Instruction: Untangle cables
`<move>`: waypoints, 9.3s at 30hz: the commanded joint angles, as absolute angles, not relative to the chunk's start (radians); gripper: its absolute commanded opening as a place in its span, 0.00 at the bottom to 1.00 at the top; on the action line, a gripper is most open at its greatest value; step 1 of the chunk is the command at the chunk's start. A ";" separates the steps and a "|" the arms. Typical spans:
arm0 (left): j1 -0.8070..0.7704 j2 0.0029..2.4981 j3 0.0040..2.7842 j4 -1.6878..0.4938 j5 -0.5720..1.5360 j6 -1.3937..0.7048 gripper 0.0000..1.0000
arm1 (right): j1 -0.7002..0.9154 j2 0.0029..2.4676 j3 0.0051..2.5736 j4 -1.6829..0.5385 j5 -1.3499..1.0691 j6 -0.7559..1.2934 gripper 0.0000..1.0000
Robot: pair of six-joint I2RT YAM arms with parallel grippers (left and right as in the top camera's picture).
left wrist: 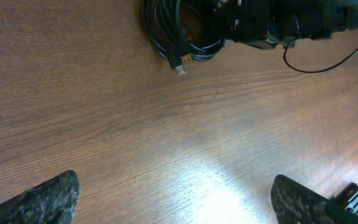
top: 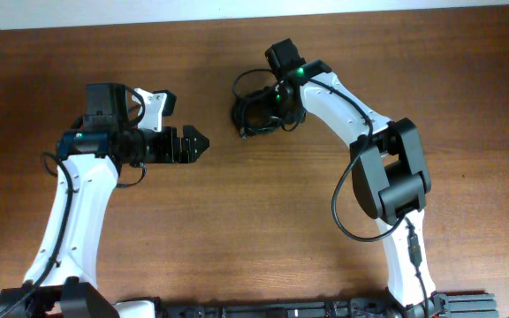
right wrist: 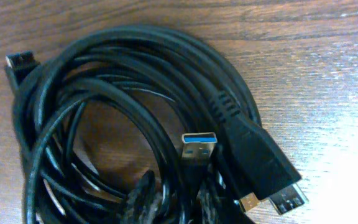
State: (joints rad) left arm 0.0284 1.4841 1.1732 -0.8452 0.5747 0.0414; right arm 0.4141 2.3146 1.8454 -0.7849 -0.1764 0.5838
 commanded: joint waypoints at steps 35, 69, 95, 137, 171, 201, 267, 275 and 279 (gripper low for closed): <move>0.013 1.671 1.179 -0.558 0.404 -0.273 0.99 | 0.427 2.151 2.766 -1.698 -0.231 0.442 0.86; 0.035 1.181 1.184 0.125 1.030 -0.953 0.00 | 0.470 2.151 2.725 -1.698 -0.428 0.344 0.99; 0.036 1.108 1.184 0.412 0.719 -1.299 0.00 | 0.601 2.162 2.524 -1.446 -0.355 0.112 0.92; 0.117 1.113 1.184 -0.337 0.582 -0.637 0.96 | 0.588 1.850 2.786 -1.247 -0.309 0.357 0.04; 0.116 1.081 1.183 -0.176 1.265 0.012 0.27 | 0.603 1.996 2.758 -1.467 -0.827 0.345 0.04; 0.116 1.081 1.183 -0.196 0.830 -0.130 0.00 | 0.646 2.000 2.758 -1.534 -0.011 0.357 0.73; 0.326 2.504 2.014 -0.791 -0.037 -0.398 0.00 | 0.650 2.006 2.055 -1.459 -0.155 0.357 0.98; 0.534 2.503 2.199 -0.589 0.231 -0.526 0.00 | 0.650 2.006 2.055 -1.453 -0.155 0.357 0.98; 0.515 2.503 2.277 -0.577 0.278 -0.428 0.17 | 0.650 2.006 2.055 -1.447 -0.155 0.357 0.98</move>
State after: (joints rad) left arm 0.5339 2.5008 2.2303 -0.5732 0.2291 -0.4835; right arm 0.6479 2.0171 2.0602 -1.4513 -0.1493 0.3595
